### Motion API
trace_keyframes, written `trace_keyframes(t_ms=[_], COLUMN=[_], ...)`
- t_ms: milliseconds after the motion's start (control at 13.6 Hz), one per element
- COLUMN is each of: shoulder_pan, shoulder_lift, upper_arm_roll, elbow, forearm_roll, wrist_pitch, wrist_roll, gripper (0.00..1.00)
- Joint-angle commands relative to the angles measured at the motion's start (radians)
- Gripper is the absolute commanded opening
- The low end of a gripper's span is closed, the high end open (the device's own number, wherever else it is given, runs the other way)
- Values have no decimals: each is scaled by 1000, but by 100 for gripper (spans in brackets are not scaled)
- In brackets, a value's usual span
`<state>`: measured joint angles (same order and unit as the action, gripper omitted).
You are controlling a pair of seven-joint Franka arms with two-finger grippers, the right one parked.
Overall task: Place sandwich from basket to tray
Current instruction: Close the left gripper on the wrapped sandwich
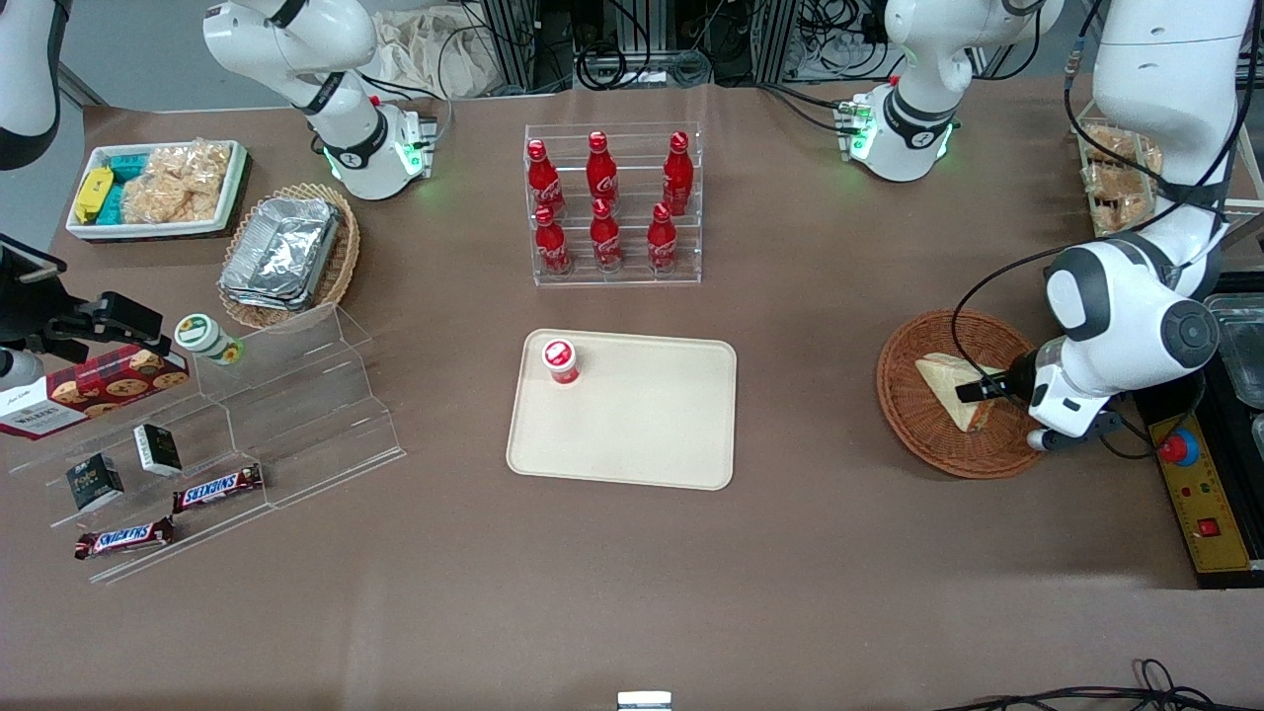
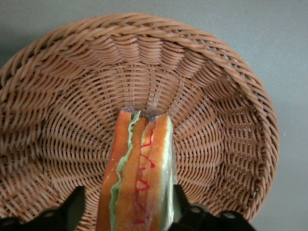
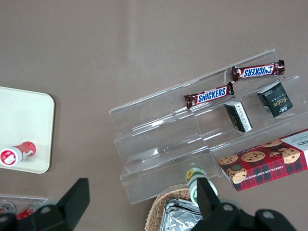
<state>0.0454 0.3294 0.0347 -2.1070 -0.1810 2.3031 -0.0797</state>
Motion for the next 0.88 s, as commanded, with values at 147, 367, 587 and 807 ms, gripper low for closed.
trace_keyframes(t_ms=[147, 367, 587, 807], shoulder_pan=[1, -2, -12, -15], shoulder_lift=[-39, -125, -237, -285], upper_arm_roll=[-7, -22, -42, -65], elbow=[25, 90, 175, 358], forearm_roll=[-17, -11, 3, 29], wrist_pitch=[-31, -150, -301, -543], wrist_roll=[-41, -46, -49, -89], gripper=[20, 19, 19, 18])
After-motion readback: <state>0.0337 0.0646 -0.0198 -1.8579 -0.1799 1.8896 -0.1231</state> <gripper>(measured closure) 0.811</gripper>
